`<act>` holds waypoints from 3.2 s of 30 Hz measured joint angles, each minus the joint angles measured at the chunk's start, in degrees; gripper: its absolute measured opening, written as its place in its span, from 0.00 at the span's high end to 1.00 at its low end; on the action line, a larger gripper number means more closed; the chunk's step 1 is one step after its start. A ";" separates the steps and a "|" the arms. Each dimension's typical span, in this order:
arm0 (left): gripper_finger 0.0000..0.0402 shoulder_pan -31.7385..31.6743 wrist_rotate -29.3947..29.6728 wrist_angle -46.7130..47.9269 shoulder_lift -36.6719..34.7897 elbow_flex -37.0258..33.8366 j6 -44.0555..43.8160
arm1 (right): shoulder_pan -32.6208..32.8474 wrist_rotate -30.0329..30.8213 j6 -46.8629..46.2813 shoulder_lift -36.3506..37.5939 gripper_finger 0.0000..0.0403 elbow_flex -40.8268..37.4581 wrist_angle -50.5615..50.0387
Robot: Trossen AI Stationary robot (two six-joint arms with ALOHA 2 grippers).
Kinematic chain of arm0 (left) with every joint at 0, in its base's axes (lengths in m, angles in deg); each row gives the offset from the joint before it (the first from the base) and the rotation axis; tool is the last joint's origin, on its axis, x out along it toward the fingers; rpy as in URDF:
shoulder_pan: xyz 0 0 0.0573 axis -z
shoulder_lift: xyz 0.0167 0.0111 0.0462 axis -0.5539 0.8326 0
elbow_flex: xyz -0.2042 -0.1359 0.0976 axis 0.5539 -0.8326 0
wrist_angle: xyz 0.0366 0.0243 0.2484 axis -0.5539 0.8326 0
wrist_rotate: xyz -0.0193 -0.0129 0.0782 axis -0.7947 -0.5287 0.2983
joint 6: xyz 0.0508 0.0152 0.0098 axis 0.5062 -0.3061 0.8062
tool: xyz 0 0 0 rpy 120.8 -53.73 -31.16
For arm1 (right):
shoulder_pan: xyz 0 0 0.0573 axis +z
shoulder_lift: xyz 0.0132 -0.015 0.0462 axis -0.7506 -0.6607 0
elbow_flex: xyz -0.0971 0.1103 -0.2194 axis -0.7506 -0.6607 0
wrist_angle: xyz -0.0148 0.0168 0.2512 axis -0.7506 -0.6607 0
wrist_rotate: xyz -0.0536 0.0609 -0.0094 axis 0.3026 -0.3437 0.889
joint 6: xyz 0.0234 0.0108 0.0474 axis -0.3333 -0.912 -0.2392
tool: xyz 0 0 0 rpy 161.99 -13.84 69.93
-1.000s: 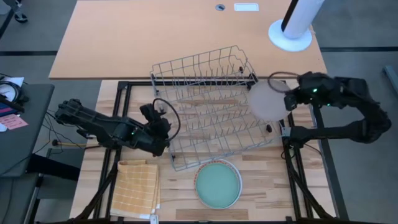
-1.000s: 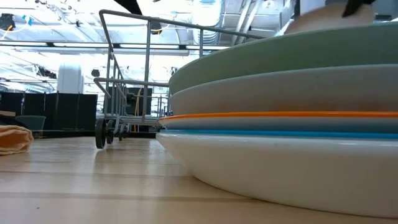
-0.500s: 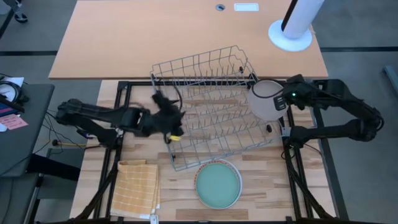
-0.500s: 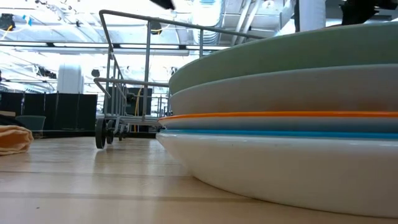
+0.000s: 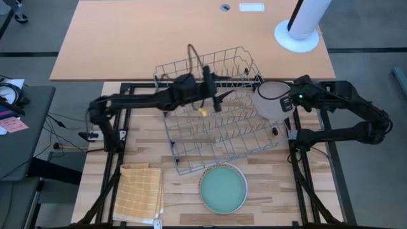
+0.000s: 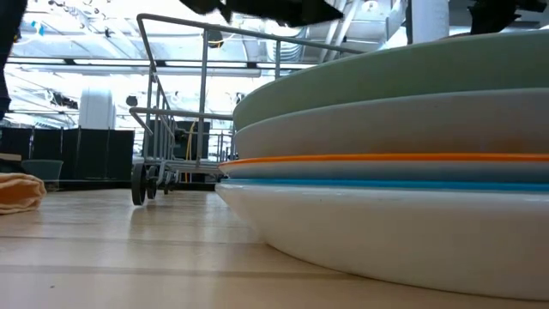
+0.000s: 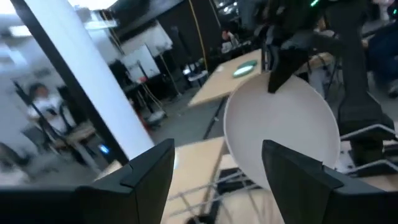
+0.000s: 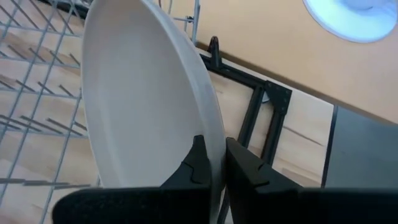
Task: Sort dishes
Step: Put the light brown plate in the dish rack
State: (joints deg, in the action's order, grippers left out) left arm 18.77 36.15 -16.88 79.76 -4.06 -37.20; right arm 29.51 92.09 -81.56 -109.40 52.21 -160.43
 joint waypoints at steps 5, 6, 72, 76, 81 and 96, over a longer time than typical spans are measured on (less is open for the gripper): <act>0.41 0.60 -0.55 2.37 8.93 10.90 -1.29 | 2.65 0.10 4.16 0.05 0.95 0.01 6.19; 0.41 0.95 -0.39 4.32 10.40 13.31 -0.47 | 3.58 0.09 5.79 0.07 0.95 0.02 7.91; 1.00 9.53 1.98 13.75 17.09 31.85 63.54 | 27.78 13.14 4.10 11.32 0.43 12.73 1.33; 1.00 9.61 0.78 14.02 17.72 31.89 63.10 | 27.71 13.07 4.23 12.14 0.43 11.98 1.40; 1.00 9.52 -3.50 15.68 17.70 31.91 59.64 | 27.73 11.79 5.83 10.16 0.43 10.45 3.02; 1.00 5.38 -8.55 14.95 18.79 31.91 61.42 | 27.73 11.15 17.86 8.22 0.43 10.21 15.02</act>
State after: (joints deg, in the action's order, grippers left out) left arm 24.15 27.59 -1.93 98.54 27.85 24.22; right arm 57.25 103.24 -63.70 -101.18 62.42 -145.41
